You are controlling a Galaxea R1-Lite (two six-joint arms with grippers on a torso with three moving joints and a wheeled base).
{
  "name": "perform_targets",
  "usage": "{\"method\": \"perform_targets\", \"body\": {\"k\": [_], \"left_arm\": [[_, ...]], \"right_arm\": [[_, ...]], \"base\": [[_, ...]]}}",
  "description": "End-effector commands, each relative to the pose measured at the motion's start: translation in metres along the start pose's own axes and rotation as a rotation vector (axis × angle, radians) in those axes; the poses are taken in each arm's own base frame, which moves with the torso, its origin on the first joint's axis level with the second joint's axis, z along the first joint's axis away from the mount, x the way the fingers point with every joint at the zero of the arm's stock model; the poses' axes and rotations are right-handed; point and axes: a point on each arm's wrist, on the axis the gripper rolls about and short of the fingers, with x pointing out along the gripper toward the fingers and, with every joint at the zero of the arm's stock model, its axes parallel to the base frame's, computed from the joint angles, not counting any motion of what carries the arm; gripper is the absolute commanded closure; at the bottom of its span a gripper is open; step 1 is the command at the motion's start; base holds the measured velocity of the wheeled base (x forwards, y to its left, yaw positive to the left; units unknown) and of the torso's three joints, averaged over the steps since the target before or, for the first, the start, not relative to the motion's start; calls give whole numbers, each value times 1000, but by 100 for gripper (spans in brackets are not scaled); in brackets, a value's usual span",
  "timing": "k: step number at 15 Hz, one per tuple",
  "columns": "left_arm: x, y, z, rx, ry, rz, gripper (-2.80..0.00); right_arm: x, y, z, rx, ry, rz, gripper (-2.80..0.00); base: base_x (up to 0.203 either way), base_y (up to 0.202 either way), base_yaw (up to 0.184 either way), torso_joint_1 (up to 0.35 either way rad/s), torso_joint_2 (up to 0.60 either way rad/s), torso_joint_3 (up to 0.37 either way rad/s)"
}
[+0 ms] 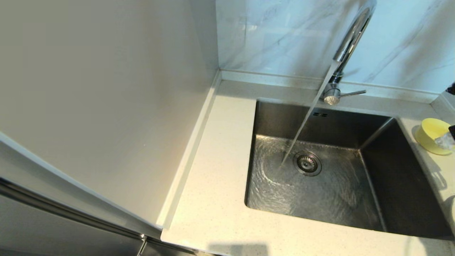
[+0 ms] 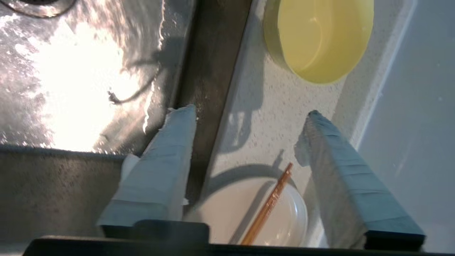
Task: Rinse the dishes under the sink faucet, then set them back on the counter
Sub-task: Pick up the bowl
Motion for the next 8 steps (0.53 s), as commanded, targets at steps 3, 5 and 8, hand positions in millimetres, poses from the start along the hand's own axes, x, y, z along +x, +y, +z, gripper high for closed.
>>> {"method": "perform_targets", "body": {"k": [3,5,8], "left_arm": [[0,0,0,0,0,0,0],[0,0,0,0,0,0,0],[0,0,0,0,0,1,0]], "right_arm": [[34,1,10,90,39,33,-280],[42,0,16,175,47,41,-280],[57,-6,31,292,60,60,-280]], "base": [[0,0,0,0,0,0],[0,0,0,0,0,0],[0,0,0,0,0,0]]}}
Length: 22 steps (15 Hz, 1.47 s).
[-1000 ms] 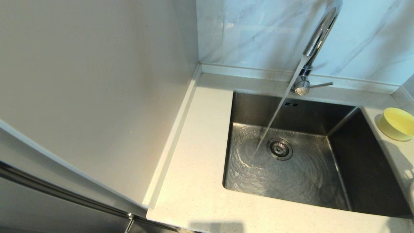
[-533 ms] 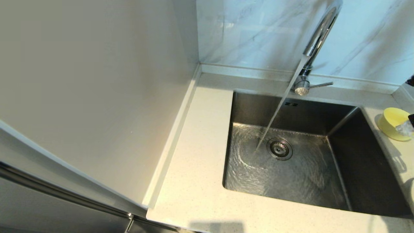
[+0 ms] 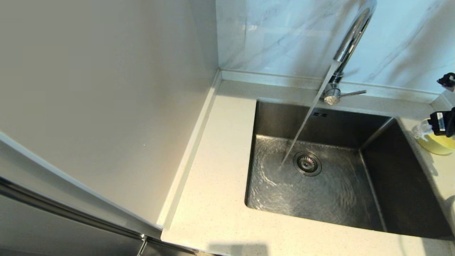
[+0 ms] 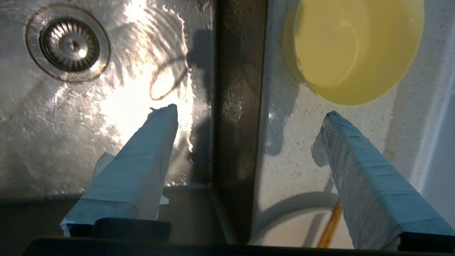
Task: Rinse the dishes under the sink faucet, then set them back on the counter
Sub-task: Pick up the bowl
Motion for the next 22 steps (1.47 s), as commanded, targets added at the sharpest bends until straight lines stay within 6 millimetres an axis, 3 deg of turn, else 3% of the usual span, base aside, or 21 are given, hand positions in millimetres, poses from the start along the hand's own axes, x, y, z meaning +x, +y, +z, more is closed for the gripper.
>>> {"method": "perform_targets", "body": {"k": [1,10,17,18,19,22], "left_arm": [[0,0,0,0,0,0,0],[0,0,0,0,0,0,0],[0,0,0,0,0,0,0],[0,0,0,0,0,0,0],[0,0,0,0,0,0,0],[0,0,0,0,0,0,0]], "right_arm": [[25,0,7,30,28,1,-280],[83,-24,30,160,16,-114,-280],[101,-28,26,161,39,-122,-280],[101,-28,26,161,39,-122,-53],[102,-27,26,159,40,-123,0],[107,-27,25,159,50,-123,0]], "base": [[0,0,0,0,0,0],[0,0,0,0,0,0],[0,0,0,0,0,0],[0,0,0,0,0,0],[0,0,0,0,0,0],[0,0,0,0,0,0]]}}
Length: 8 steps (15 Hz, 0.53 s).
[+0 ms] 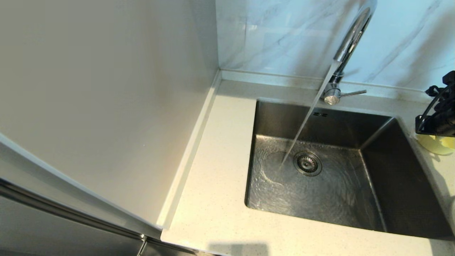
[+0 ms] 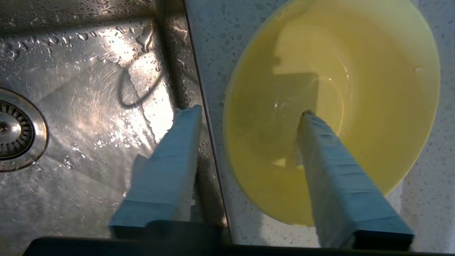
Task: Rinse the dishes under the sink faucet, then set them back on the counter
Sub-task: Pick up the bowl
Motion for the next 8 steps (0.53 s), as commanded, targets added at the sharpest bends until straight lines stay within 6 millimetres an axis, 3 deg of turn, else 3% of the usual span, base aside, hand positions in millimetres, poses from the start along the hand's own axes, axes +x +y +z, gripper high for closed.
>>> {"method": "perform_targets", "body": {"k": [1,5,8], "left_arm": [[0,0,0,0,0,0,0],[0,0,0,0,0,0,0],[0,0,0,0,0,0,0]], "right_arm": [[2,0,-1,-2,9,-1,0],[-2,1,-1,2,7,-3,0],[-37,11,2,41,-38,26,0]], "base": [[0,0,0,0,0,0],[0,0,0,0,0,0],[0,0,0,0,0,0]]}}
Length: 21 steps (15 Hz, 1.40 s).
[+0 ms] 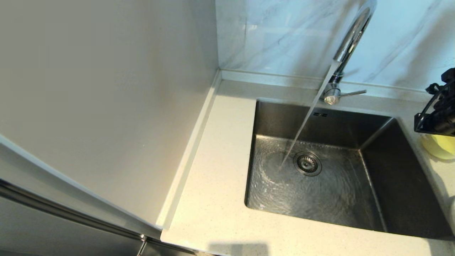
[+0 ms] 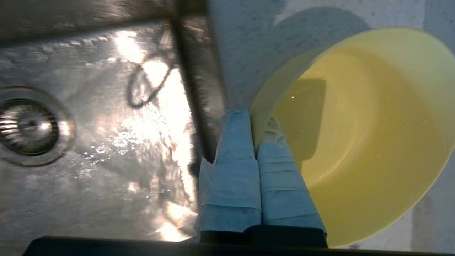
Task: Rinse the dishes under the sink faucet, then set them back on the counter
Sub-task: Pick up the bowl, then rinse the bowl
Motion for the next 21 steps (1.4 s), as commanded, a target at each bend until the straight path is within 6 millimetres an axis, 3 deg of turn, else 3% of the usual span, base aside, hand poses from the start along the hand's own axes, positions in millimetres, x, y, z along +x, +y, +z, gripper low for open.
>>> {"method": "perform_targets", "body": {"k": [1,6,11,15,21], "left_arm": [[0,0,0,0,0,0,0],[0,0,0,0,0,0,0],[0,0,0,0,0,0,0],[0,0,0,0,0,0,0],[0,0,0,0,0,0,0]], "right_arm": [[-37,9,3,3,-54,29,0],[-127,52,-27,-92,-116,177,0],[-185,85,-79,-186,-96,352,0],[-216,118,-95,-171,-126,518,0],[-211,164,-101,-112,-230,675,0]], "base": [[0,0,0,0,0,0],[0,0,0,0,0,0],[0,0,0,0,0,0],[0,0,0,0,0,0],[0,0,0,0,0,0]]}}
